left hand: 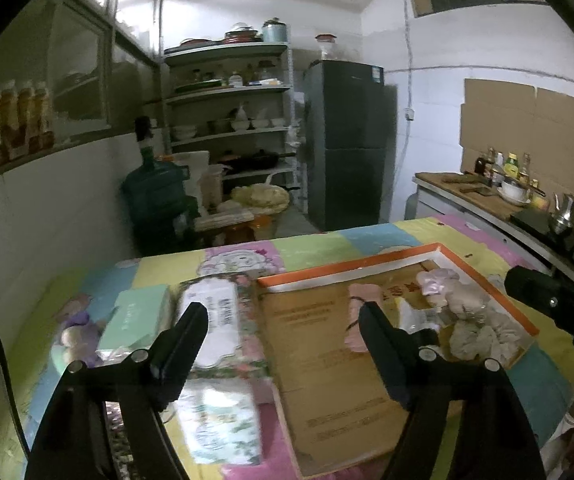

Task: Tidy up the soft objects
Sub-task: 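Withdraw both open tools from the box back toward the bed, then grasp the leopard-print cloth with the left tool while the right tool grasps the white flour bag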

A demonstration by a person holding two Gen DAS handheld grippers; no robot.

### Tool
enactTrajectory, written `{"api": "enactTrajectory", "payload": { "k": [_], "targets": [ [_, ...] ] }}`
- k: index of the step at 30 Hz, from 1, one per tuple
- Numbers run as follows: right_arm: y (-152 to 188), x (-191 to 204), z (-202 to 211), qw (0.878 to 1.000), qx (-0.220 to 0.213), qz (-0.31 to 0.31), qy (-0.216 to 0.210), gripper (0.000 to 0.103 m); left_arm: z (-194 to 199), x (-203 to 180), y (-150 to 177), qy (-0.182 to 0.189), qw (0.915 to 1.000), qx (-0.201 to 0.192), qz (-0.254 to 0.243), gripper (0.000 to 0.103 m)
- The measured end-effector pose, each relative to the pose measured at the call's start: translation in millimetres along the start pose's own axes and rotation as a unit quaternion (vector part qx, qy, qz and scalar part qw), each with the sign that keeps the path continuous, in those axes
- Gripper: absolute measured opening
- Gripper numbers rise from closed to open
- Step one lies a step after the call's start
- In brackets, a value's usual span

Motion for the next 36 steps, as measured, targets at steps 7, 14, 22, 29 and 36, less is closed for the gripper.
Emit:
{"api": "enactTrajectory", "payload": {
  "k": [7,14,22,29,36],
  "targets": [
    [8,26,0,1.0,0.002,0.018,-0.013,0.062,16,28,5,-0.025,0.9995,-0.008,0.019,0.078],
    [15,56,1,0.999,0.005,0.033,-0.029,0.067,33,61,13,-0.042,0.9983,-0.013,0.038,0.078],
    [26,89,2,0.998,0.007,0.055,-0.043,0.068,62,110,24,-0.075,0.9943,-0.03,0.071,0.078],
    [44,125,-1,0.994,0.014,0.083,-0.069,0.068,83,150,44,-0.081,0.9909,-0.033,0.102,0.078],
    [63,154,-10,0.99,0.038,0.1,-0.087,0.068,88,167,66,-0.062,0.9897,-0.019,0.127,0.078]
  ]
}}
Point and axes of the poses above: each gripper's, at about its wrist camera, not at the fingertips, and z roughly against the way its jaws point, x to its left, y to its underside, the point moved 4 cm from there along -z, roughly the way its jaws point, and after that the axes turned 10 degrees about y, right-handed, at the moved point
